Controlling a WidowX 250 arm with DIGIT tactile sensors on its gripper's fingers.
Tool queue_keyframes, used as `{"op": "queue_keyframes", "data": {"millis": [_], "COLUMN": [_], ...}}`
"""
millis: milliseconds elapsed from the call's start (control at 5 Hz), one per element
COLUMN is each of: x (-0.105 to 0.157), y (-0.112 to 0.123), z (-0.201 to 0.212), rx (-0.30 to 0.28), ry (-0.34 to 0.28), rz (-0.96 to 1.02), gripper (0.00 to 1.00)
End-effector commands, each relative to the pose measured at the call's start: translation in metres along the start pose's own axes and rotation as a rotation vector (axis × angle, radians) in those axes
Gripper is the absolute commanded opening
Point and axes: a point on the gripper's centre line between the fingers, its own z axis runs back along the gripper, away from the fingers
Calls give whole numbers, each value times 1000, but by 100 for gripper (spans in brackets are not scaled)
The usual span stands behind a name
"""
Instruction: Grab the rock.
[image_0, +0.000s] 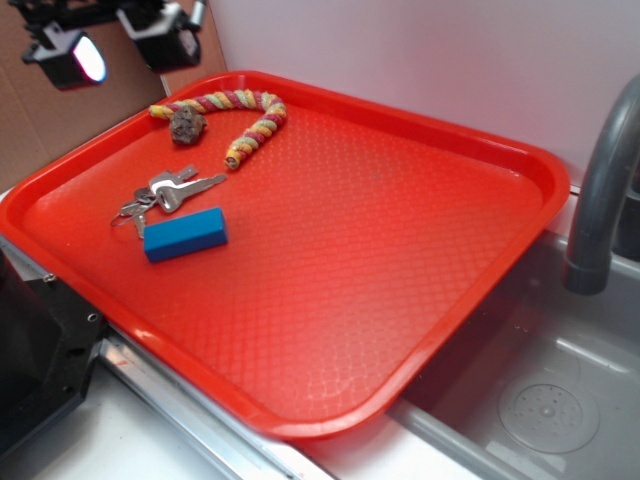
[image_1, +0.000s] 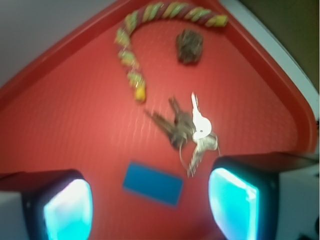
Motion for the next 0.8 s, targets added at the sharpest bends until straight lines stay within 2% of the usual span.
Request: {"op": "queue_keyframes", "data": {"millis": [0, 200, 600], "x": [46, 66, 100], "y": [15, 26, 38], "z": [-31, -59, -97], "rx": [77, 165, 250], "ry": [-124, -186, -217], "rz": [127, 166, 204], "gripper": [100, 100, 100]}}
